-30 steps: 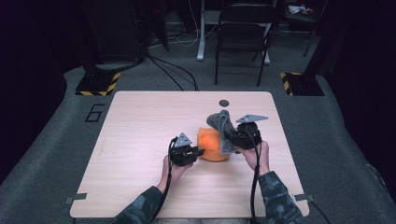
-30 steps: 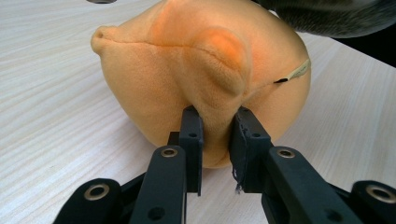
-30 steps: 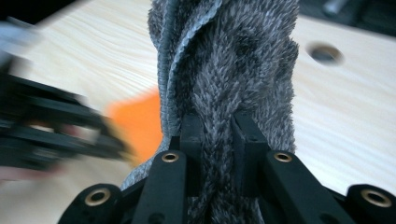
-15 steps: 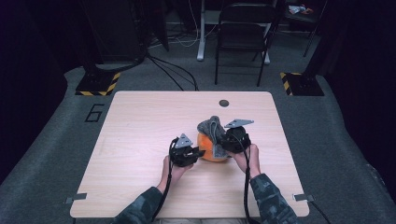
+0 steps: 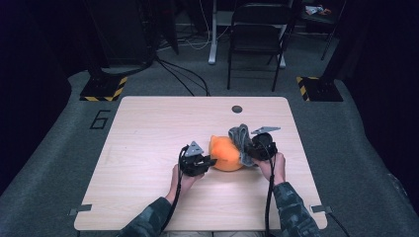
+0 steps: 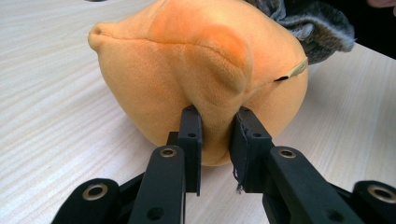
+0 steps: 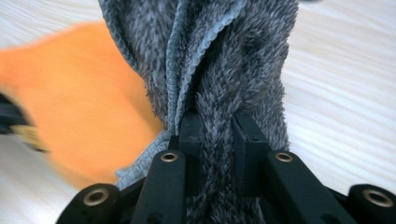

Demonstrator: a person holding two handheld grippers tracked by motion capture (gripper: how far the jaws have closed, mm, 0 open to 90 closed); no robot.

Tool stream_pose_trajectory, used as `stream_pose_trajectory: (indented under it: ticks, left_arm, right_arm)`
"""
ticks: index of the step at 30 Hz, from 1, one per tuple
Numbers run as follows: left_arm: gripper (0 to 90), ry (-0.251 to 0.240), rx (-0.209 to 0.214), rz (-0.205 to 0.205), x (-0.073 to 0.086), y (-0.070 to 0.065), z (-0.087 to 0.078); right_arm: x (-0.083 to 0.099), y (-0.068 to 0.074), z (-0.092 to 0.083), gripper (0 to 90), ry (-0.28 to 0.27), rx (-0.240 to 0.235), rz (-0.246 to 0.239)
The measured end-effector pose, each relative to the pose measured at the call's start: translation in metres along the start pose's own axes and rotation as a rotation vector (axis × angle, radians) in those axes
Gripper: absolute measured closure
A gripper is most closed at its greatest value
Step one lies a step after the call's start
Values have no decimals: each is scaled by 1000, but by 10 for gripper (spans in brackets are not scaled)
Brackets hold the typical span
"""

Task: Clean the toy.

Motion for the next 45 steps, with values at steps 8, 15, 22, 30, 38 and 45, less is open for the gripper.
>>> stream_pose_trajectory:
  ticks: [8, 15, 22, 30, 38, 45]
  left_arm:
    - [750, 2, -4, -13, 2, 4, 0]
    - [749, 0, -2, -23, 1, 6, -1]
    - [748, -6, -10, -24, 1, 7, 0]
    - [731, -5, -7, -21, 3, 7, -1]
    - [466, 30, -87, 23, 13, 3, -3]
    - [555, 8, -112, 92, 13, -3, 7]
  right_arm:
    - [26, -34, 19, 758, 104, 63, 70]
    - [32, -44, 23, 763, 141, 95, 75]
    - [-6, -27, -19, 766, -24, 82, 44]
    - [-19, 30, -21, 766, -41, -33, -59]
    - [-9, 29, 0, 767, -28, 7, -75]
    - [-9, 28, 1, 767, -31, 10, -60]
Point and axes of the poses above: each handheld gripper's, and its own axes: z roughly forward along the jaws, x roughly out of its underside, y roughly to its left, the point moved 8 cm from there along z, roughly forward along the jaws, and after that the axes turned 4 degrees about z, right-handed, at the moved point
